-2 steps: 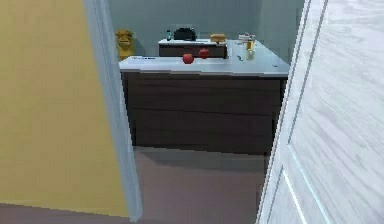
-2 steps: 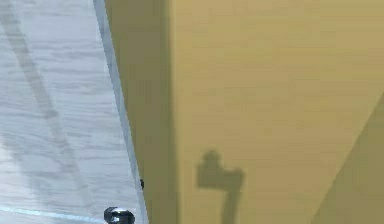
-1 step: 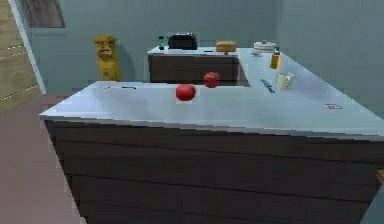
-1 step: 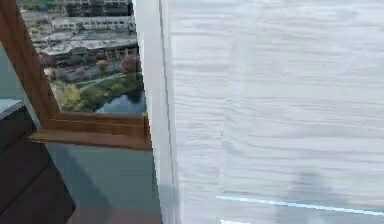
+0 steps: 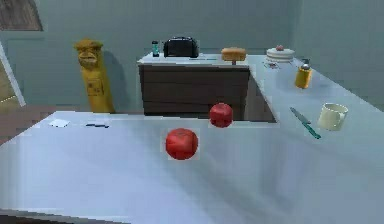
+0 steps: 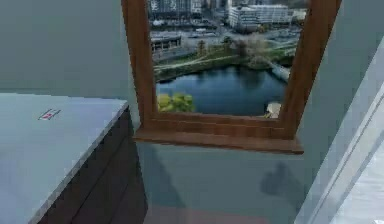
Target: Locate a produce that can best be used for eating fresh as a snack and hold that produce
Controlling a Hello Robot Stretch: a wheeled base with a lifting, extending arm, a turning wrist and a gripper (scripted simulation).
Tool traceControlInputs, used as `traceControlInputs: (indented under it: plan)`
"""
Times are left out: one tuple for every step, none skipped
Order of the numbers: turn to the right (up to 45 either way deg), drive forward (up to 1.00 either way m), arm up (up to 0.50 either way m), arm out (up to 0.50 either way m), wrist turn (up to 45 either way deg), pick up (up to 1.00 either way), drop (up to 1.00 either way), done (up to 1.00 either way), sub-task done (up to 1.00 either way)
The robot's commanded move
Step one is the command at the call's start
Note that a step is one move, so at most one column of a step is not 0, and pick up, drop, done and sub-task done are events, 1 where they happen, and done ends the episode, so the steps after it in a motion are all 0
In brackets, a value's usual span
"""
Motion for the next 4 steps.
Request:
traceControlInputs:
  plan:
    - [-45.0,0.00,0.00,0.00,0.0,0.00,0.00,0.00,0.00]
    - [-33.0,0.00,0.00,0.00,0.0,0.00,0.00,0.00,0.00]
    - [3.0,0.00,0.00,0.00,0.0,0.00,0.00,0.00,0.00]
    - [0.0,1.00,0.00,0.00,0.0,0.00,0.00,0.00,0.00]
